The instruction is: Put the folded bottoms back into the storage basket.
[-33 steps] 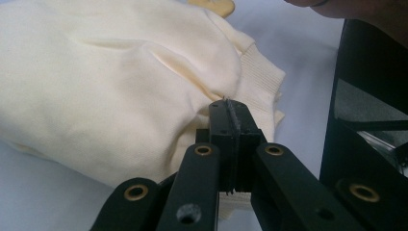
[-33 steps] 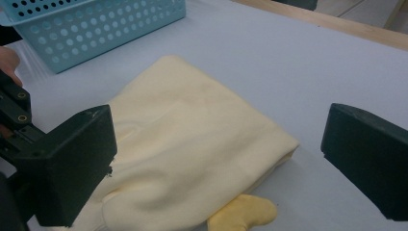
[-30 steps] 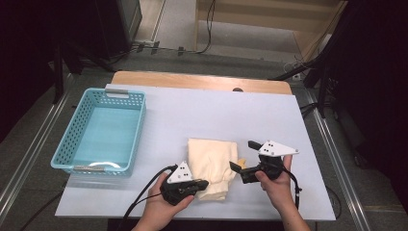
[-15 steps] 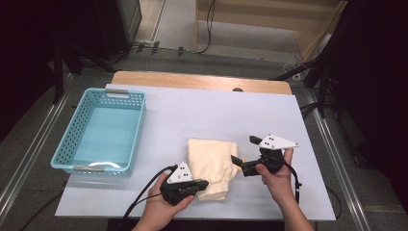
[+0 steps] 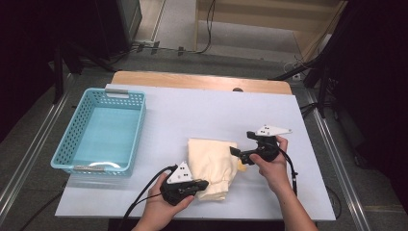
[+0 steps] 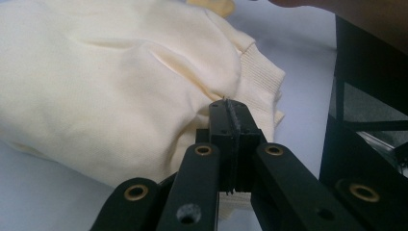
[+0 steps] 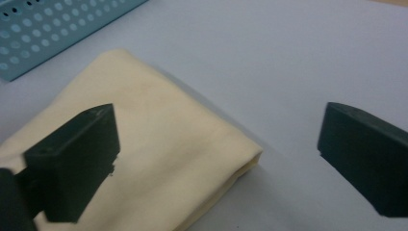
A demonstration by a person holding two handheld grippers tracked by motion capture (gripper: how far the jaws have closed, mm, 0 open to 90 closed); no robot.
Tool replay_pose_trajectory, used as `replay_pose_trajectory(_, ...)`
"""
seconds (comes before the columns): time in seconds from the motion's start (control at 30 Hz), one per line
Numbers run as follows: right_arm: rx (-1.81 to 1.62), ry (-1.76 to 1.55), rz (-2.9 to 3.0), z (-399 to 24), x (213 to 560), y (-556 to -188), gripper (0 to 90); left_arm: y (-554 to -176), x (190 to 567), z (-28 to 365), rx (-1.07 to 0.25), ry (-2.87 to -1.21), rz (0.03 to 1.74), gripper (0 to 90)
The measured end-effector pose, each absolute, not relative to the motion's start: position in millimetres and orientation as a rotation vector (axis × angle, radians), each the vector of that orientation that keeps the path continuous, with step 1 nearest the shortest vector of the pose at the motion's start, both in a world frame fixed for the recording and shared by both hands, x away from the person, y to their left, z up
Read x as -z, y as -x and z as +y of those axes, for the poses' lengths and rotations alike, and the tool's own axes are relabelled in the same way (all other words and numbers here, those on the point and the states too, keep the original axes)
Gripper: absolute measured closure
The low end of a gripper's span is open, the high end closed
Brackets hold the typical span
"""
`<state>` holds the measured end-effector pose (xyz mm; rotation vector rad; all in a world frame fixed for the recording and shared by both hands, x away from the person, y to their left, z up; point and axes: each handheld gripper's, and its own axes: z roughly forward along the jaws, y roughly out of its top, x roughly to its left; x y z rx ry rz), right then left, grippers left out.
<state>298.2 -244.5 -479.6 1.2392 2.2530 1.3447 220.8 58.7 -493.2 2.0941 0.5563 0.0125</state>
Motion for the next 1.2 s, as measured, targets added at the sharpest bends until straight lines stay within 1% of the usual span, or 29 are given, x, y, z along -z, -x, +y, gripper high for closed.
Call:
replay_pose_trajectory(0.23, -1.312, -1.286, 2.290, -235.5, 493.8, -308.0, 5.0, -220.7, 493.3, 59.1, -0.012, -2.096, 0.556, 90.0)
replay_pose_trajectory(0.37, -1.284, -1.302, 2.316, -230.4, 501.4, -312.4, 11.7, -220.7, 493.5, 59.2, -0.010, -2.098, 0.555, 90.0)
replay_pose_trajectory(0.87, -1.241, -1.323, 2.389, -226.3, 520.8, -323.9, 11.9, -220.9, 494.5, 59.8, 0.000, -2.096, 0.555, 90.0)
replay_pose_trajectory(1.13, -1.242, -1.343, 2.415, -226.5, 523.3, -326.4, 12.0, -220.6, 494.8, 59.5, 0.001, -2.095, 0.554, 90.0)
replay_pose_trajectory(1.2, -1.240, -1.342, 2.416, -226.3, 523.2, -326.0, 13.4, -220.4, 494.8, 59.4, 0.000, -2.096, 0.554, 90.0)
